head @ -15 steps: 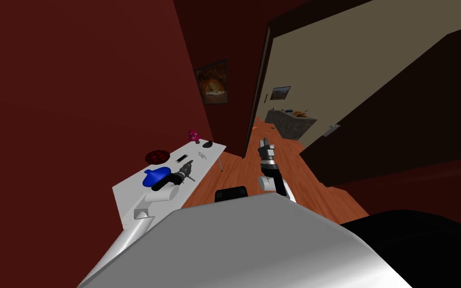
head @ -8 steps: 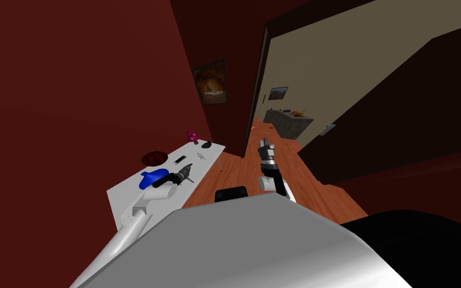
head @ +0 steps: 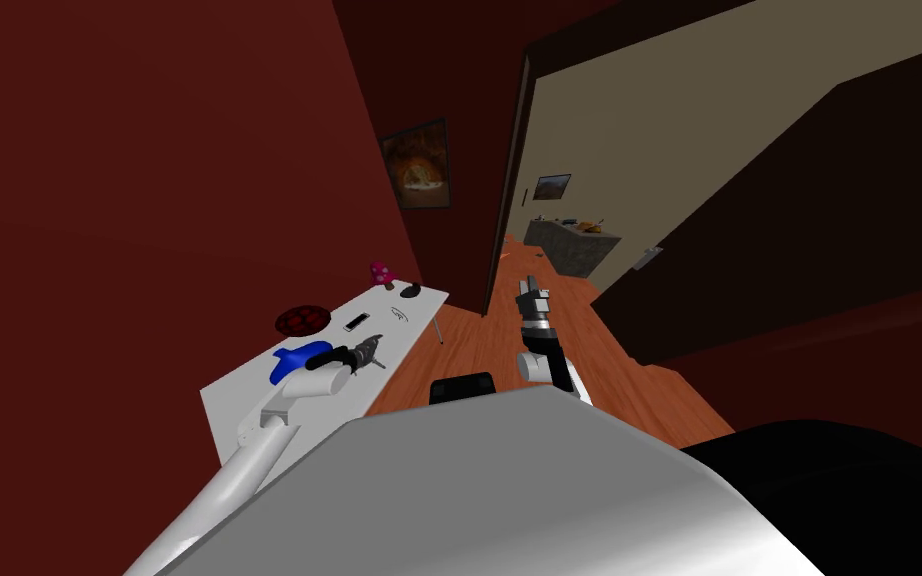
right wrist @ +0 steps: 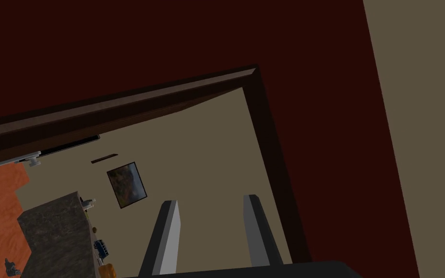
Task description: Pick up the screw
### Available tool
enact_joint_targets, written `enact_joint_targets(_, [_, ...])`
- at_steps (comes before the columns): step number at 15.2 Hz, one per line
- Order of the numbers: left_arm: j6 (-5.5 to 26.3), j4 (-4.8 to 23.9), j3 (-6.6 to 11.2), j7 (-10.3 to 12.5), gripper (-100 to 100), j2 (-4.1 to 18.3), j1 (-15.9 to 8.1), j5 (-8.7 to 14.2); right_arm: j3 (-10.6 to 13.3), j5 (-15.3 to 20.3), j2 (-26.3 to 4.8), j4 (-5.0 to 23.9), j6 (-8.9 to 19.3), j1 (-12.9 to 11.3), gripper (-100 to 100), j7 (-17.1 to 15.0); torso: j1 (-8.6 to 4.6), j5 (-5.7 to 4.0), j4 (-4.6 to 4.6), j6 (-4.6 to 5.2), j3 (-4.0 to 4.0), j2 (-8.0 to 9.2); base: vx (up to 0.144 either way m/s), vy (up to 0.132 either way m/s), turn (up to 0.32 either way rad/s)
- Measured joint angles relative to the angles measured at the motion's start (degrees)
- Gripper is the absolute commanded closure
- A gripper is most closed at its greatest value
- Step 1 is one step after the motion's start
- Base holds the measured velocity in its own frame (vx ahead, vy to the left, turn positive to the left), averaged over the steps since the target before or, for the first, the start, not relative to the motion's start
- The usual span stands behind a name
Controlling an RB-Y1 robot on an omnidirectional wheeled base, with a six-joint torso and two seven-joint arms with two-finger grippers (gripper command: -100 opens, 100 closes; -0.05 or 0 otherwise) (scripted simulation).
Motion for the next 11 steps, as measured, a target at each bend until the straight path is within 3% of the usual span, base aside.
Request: enact_joint_targets(11, [11.95, 4.30, -0.11, -2.32, -100, 3.17, -2.31, 3.59, 0.00, 0.00, 0.00, 0.00, 0.00, 0.00, 0, 0.00, -0.01, 0.00, -0.01, 0.00, -0.02, -0.04, 0.014, -0.003, -0.044])
